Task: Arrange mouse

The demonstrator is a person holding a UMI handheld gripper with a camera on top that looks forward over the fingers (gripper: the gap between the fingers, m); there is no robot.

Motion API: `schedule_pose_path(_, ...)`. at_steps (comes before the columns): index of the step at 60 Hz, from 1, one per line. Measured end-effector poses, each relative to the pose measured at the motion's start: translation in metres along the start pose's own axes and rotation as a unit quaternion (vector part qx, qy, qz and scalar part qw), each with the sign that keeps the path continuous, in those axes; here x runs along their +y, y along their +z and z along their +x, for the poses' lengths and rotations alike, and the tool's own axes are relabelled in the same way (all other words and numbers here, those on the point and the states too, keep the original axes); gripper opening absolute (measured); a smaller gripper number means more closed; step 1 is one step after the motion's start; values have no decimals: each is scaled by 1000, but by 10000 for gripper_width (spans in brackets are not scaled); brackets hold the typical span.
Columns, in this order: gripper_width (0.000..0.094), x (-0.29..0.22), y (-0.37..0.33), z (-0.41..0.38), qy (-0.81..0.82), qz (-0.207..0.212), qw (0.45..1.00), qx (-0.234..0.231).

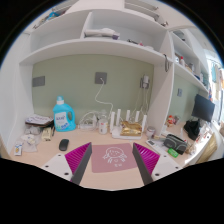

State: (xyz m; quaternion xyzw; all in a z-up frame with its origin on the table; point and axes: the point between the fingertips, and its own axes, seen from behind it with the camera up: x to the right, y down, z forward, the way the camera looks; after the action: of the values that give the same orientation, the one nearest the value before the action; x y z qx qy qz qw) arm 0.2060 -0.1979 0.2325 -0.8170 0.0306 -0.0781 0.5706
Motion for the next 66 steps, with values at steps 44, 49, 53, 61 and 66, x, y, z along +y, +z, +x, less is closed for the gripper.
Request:
schedule_pose_path(44,849,136,22,-165,-44,-175,982,-52)
schedule_pose_path(49,849,135,47,-200,-52,-176,980,-77)
schedule_pose_path(53,847,135,73,-226,-53,-177,978,-92)
schedule_pose_path(61,847,128,139,-264,-57,-176,977,-104)
schedule_pose_path(66,847,123,182,-282,-52,-179,977,-103)
